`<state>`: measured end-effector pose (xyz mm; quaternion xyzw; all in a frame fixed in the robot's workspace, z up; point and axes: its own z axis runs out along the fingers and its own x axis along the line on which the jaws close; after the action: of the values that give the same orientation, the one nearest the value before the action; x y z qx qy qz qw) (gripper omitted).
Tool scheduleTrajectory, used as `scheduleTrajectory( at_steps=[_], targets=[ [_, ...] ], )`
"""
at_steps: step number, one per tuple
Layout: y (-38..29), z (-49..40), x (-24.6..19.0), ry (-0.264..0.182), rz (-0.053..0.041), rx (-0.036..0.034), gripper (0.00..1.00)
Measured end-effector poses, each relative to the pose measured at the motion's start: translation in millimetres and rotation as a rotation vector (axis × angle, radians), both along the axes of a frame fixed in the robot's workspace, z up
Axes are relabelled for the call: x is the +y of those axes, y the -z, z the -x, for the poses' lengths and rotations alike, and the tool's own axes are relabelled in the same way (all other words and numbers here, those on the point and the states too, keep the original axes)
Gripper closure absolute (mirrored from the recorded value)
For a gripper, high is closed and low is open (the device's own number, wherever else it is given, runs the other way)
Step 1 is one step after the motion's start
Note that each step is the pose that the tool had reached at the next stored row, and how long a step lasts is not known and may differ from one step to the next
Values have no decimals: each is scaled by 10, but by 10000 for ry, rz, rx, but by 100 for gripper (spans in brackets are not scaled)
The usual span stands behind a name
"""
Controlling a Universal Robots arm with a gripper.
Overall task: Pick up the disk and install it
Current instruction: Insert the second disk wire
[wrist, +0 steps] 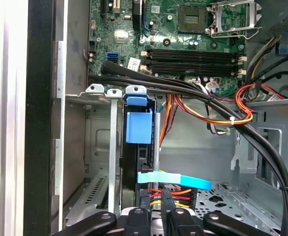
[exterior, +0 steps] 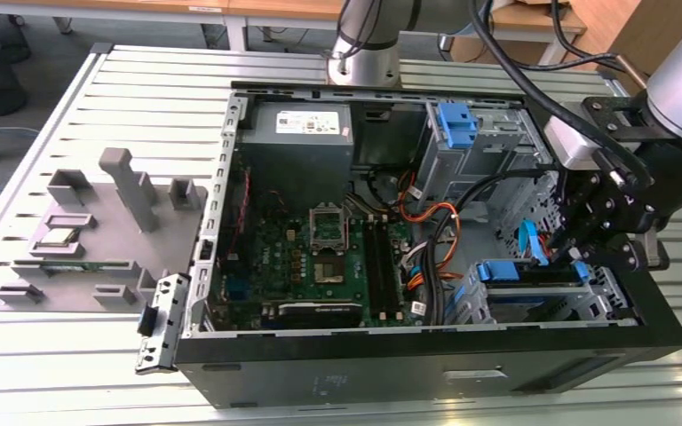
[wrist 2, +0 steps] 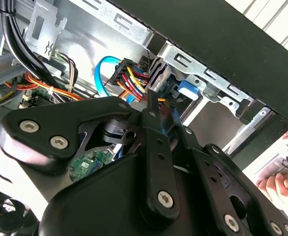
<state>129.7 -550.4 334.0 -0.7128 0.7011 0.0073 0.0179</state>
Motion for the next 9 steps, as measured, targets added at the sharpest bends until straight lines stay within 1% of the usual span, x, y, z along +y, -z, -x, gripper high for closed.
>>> scheduleTrajectory(
  at_steps=[9],
  targets=[
    [4,0,0,0,-12,0,76]
  ],
)
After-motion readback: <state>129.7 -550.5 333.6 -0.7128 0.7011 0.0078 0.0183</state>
